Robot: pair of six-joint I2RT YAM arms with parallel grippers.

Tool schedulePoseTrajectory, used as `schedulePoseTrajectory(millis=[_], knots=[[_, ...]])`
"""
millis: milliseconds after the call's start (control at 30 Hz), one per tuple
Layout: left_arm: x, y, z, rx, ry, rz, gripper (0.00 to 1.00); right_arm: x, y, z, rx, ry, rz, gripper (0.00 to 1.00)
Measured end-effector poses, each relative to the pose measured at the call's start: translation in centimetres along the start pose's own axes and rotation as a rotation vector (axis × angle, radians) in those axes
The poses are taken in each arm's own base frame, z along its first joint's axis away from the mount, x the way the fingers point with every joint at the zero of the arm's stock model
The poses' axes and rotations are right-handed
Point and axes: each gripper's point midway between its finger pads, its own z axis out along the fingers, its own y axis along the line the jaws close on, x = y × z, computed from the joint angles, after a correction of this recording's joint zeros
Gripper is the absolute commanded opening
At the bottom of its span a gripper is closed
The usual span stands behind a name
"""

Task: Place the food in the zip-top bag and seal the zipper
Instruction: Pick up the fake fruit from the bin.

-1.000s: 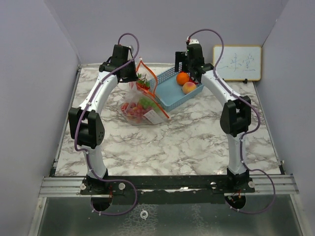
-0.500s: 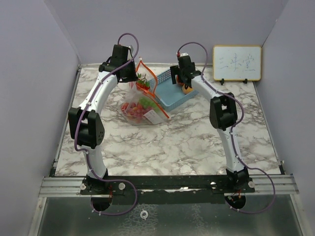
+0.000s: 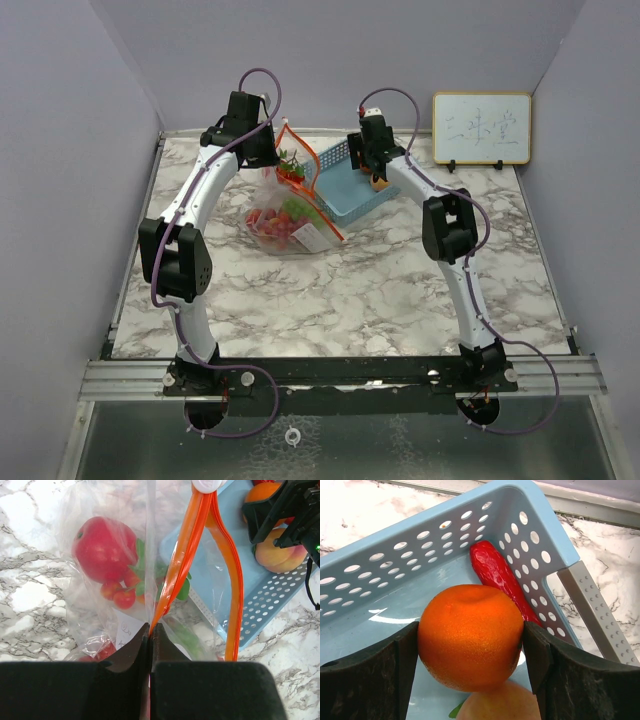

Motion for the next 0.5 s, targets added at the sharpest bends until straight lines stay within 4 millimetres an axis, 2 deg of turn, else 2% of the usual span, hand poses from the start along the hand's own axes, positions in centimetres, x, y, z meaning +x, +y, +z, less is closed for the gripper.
schedulePoseTrajectory(millis=[100, 167, 267, 367, 467, 500], knots=[[0.1, 0.1, 0.1, 0.003, 0.003, -0.002, 0.00, 0.1, 0.3, -0.3, -0.024, -0.002, 0.004, 0.48], [0.2, 0.1, 0.1, 0.005, 0.007, -0.003, 0.00, 0.3, 0.7, -1.3, -0.066, 0.009, 0.007, 0.48], [0.2, 0.1, 0.1, 0.007, 0.009, -0.003, 0.00, 0.5, 1.6, -4.1, -0.174, 0.030, 0.022, 0.48], [0.3, 0.0, 0.1, 0.010, 0.009, -0.003, 0.00, -2.0, 3.0, -8.9, -0.331, -0.016, 0.064, 0.48], [0.3, -0.2, 0.1, 0.019, 0.012, -0.003, 0.00, -6.6, 4.8, -15.0, -0.512, -0.132, 0.106, 0.49], [0.3, -0.2, 0.1, 0.023, 0.012, -0.004, 0.00, -8.7, 5.7, -17.7, -0.584, -0.194, 0.115, 0.49]])
